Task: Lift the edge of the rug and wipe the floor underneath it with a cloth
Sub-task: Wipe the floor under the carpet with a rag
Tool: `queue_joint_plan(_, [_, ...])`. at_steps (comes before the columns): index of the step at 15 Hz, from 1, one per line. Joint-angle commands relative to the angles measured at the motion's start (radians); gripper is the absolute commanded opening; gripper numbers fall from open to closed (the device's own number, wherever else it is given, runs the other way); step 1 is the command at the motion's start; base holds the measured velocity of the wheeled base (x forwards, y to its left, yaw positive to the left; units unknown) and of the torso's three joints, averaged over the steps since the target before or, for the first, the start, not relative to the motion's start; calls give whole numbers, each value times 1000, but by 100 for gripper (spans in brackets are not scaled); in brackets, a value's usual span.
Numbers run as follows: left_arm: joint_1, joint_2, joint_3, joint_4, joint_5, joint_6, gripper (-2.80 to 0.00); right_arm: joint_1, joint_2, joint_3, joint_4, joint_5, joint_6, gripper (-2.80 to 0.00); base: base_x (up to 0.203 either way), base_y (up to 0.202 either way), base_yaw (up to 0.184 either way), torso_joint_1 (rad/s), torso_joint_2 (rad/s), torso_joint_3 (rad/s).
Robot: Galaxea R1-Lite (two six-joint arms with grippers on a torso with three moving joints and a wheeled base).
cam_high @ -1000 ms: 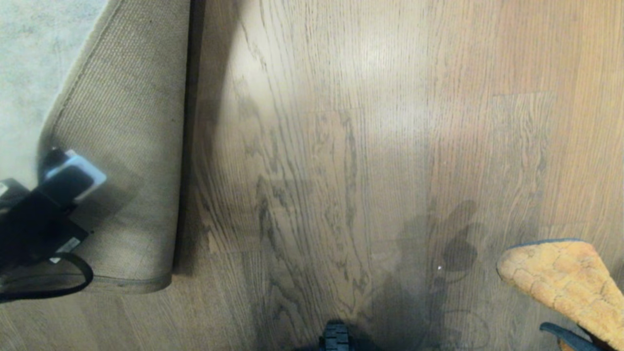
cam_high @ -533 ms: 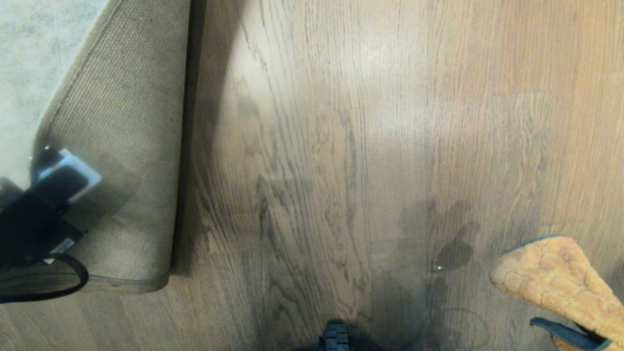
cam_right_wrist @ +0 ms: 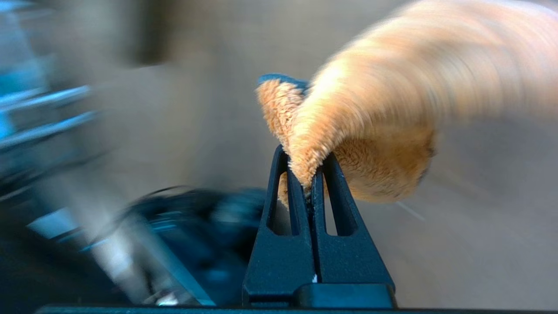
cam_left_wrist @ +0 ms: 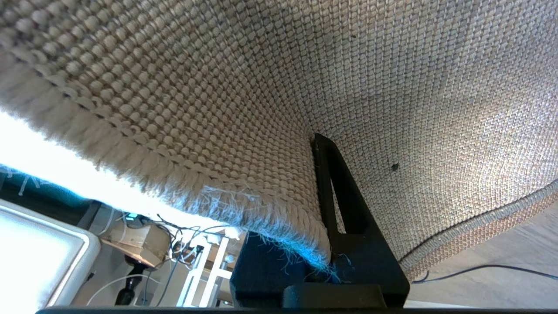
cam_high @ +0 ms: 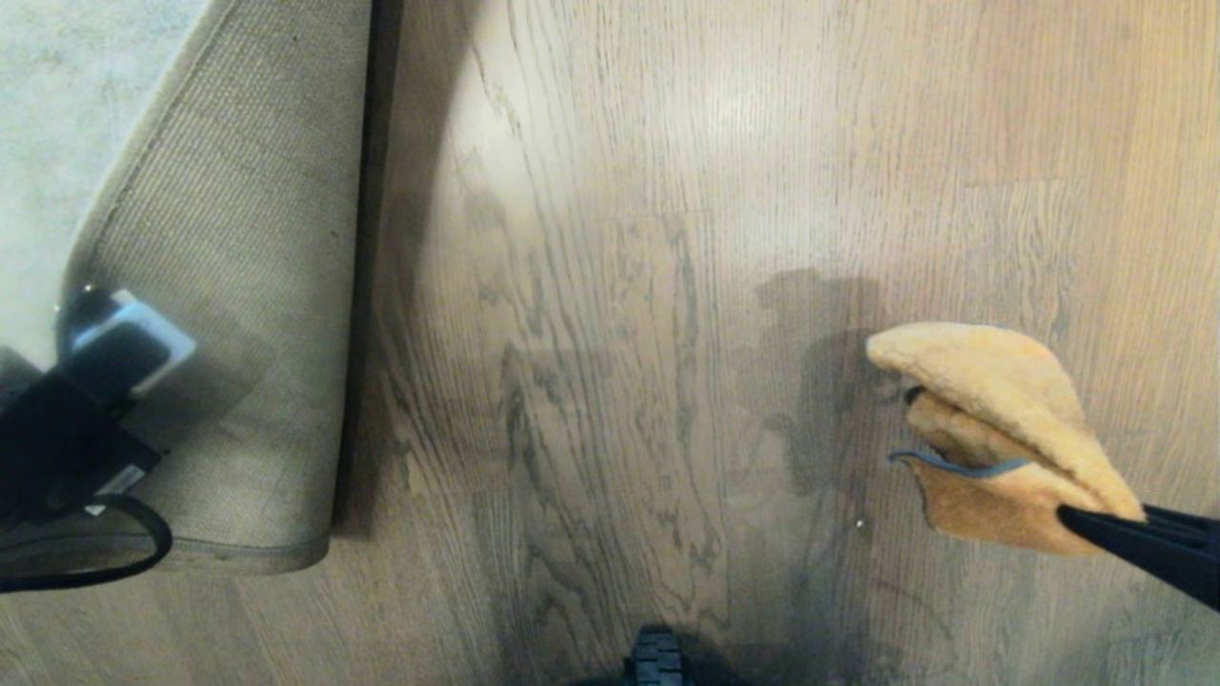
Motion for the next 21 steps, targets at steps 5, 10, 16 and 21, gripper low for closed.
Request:
queue_joint_plan(5, [2,-3,13,-1,7,-1,-280,494,500,-115,-220,14,56,-280,0,0,0,0,0,0])
queue_joint_plan(10, [4,-8,25,-1,10,-3,-280,660,939,-235,-543,-92,95,-280,0,0,0,0,0,0])
queue_joint_plan(16, [4,-8,33,-1,12,-1,-280,740,1243,-459,-750,-298,236,-280,0,0,0,0,0,0])
queue_joint_plan(21, [4,-7,34,1,12,-1,-280,823,1398,-521,-850,-377,295,-280,0,0,0,0,0,0])
